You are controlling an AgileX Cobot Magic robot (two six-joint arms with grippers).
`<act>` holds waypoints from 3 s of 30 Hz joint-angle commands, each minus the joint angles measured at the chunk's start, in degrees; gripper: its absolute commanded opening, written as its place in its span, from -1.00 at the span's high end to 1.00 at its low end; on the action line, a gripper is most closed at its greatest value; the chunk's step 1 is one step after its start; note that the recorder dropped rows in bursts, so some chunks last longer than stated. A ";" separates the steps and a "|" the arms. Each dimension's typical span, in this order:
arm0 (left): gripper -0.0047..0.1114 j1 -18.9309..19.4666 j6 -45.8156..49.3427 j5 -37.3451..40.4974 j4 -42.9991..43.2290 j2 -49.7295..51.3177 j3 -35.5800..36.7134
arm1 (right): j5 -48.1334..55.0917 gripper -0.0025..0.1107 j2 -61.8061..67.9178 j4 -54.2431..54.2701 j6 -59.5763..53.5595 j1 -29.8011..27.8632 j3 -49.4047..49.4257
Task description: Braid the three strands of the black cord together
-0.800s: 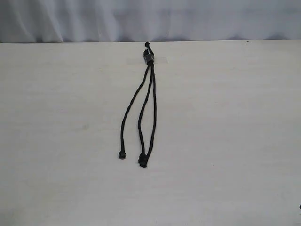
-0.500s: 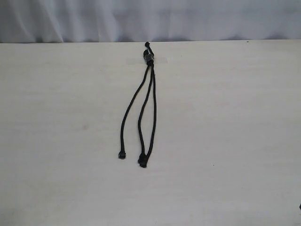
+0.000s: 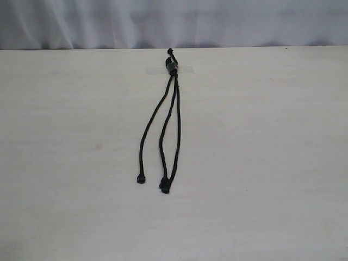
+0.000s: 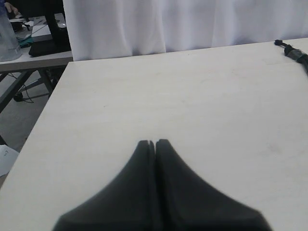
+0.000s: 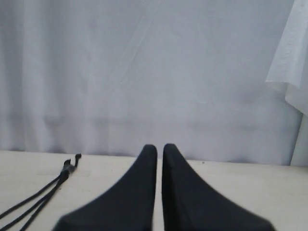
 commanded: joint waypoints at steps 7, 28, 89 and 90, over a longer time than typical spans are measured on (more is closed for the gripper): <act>0.92 -0.22 0.02 -0.92 4.87 -0.18 0.18 | -2.70 0.88 -0.30 -0.02 0.17 -0.27 0.10; 0.92 -0.22 -10.89 -29.22 2.07 -0.18 0.18 | 24.57 0.88 47.58 16.01 0.17 -0.27 -18.51; 0.92 0.15 6.24 24.83 -22.96 58.23 -35.74 | 43.91 0.26 118.09 -2.74 19.24 34.50 -79.12; 0.92 0.15 6.24 24.83 -22.96 58.23 -35.74 | 43.78 0.20 118.09 -2.74 19.24 34.50 -79.12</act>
